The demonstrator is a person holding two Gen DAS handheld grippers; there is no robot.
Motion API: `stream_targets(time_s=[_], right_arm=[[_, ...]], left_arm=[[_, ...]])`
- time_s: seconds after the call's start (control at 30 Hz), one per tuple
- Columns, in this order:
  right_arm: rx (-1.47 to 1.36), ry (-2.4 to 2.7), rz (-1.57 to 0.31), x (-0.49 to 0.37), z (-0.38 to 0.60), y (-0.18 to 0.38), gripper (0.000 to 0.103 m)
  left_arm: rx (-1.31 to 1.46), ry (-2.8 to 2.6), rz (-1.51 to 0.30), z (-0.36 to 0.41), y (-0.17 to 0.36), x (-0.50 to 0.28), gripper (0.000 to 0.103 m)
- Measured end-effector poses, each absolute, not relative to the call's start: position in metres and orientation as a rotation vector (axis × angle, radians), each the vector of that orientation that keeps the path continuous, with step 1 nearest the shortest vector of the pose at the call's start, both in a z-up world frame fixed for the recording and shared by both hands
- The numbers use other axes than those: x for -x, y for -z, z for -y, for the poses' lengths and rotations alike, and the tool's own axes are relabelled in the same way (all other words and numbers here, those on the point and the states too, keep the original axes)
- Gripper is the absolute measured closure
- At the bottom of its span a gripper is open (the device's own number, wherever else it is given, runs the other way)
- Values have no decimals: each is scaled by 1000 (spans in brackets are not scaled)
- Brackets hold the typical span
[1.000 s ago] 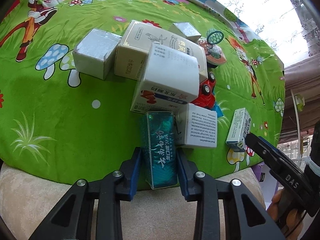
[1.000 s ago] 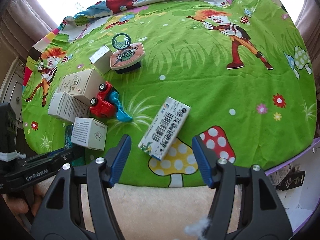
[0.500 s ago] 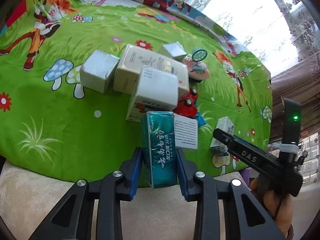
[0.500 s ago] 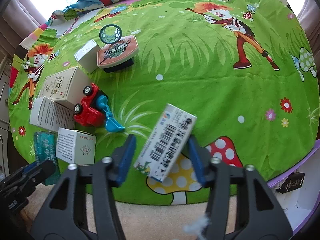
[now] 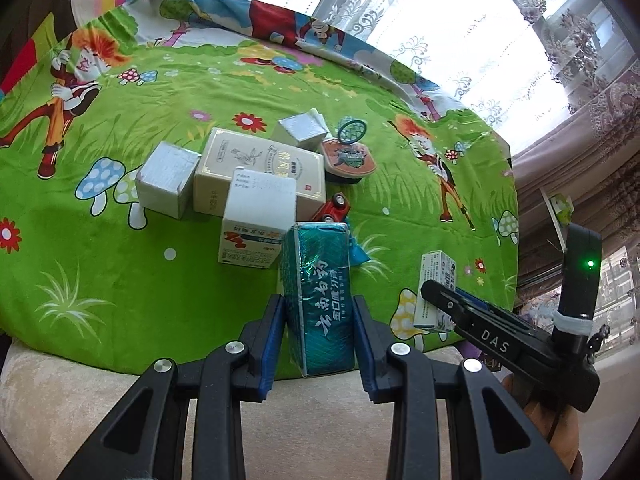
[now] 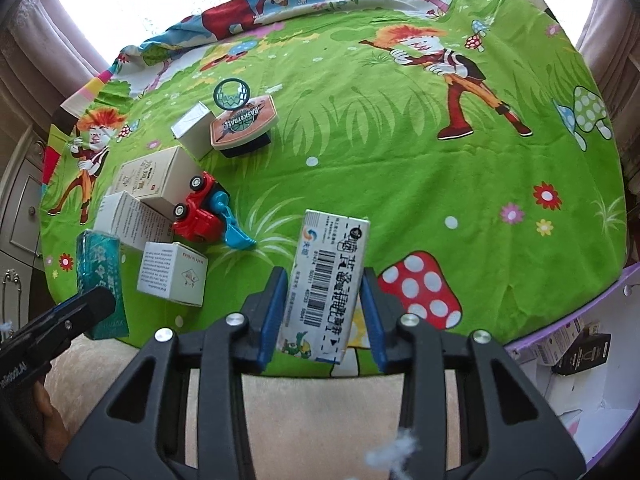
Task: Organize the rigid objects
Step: 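Carry the teal box and barcode box over the storage box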
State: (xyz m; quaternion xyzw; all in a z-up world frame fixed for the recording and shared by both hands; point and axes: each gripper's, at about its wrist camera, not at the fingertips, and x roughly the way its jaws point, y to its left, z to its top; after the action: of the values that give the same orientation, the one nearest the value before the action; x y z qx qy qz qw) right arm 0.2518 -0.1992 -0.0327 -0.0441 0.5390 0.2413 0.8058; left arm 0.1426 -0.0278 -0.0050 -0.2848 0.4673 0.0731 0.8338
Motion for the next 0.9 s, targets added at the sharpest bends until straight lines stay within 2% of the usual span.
stream_targets(time_s=[0.43, 0.9], right_arm=[[103, -492, -1056, -227, 228, 2, 62], [1, -455, -1035, -211, 295, -17, 62]], left_arm=[[536, -79, -1004, 62, -9, -151, 69], [429, 67, -1061, 127, -19, -169, 69]])
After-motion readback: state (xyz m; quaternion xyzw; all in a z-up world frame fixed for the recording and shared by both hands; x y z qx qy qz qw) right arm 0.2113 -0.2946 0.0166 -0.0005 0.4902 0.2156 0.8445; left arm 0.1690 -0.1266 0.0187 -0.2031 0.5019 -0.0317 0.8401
